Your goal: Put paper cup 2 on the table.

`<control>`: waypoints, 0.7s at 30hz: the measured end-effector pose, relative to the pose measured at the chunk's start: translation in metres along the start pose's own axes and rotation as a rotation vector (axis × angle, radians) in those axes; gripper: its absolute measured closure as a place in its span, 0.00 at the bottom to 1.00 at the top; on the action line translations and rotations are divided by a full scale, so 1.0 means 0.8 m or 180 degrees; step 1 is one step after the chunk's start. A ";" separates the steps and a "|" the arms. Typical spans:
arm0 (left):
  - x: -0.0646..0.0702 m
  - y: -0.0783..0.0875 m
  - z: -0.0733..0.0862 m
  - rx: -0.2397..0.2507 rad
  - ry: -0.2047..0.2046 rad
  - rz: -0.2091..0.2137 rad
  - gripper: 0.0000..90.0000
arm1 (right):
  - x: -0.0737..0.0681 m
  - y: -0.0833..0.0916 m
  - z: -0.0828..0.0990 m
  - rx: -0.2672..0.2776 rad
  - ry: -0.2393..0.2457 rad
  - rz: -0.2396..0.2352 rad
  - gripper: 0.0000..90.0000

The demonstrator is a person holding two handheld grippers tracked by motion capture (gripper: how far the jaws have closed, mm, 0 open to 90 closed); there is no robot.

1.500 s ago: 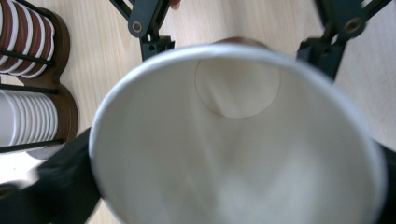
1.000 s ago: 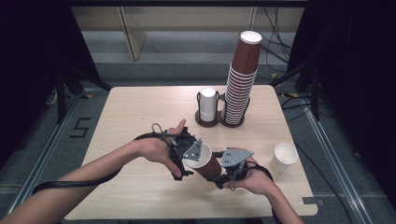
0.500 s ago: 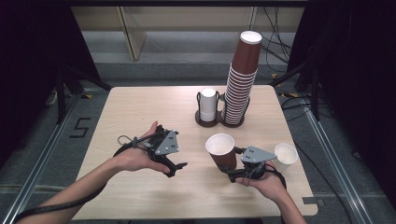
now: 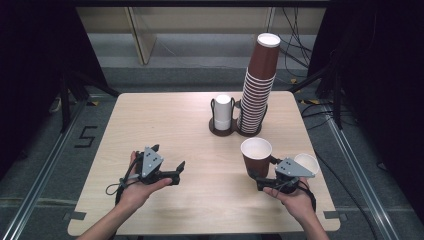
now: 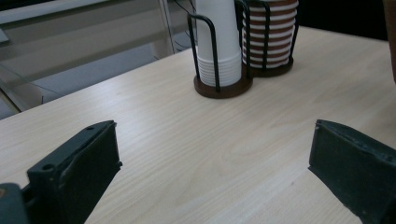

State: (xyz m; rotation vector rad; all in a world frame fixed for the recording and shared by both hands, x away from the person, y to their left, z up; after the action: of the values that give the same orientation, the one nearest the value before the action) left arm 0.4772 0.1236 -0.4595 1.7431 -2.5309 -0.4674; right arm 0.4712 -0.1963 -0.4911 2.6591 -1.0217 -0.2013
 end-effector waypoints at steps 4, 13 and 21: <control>0.001 0.006 0.006 0.0065 0.0078 -0.0022 0.02 | 0.008 0.003 0.004 0.0014 -0.0062 0.0166 0.24; -0.004 0.010 0.024 0.0001 0.0197 -0.0088 0.02 | 0.021 0.007 0.014 -0.0035 -0.0076 0.0454 0.24; 0.006 0.007 0.032 -0.0027 0.0179 -0.0044 0.02 | 0.030 0.008 0.022 -0.0091 -0.0247 0.0685 0.23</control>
State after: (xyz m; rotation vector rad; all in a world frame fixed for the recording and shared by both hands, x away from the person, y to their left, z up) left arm 0.4650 0.1266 -0.4832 1.7463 -2.4771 -0.4229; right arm 0.4807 -0.2204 -0.5065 2.5097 -1.3089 -0.2724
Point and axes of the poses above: each handheld gripper's, and its own axes: y roughly backward along the jaws, z roughly out of its underside, x roughly to its right, the point moved 7 cm from there along -y, roughly forward along the jaws, and after that the axes turned 9 degrees about -z, right-handed, at the moved point
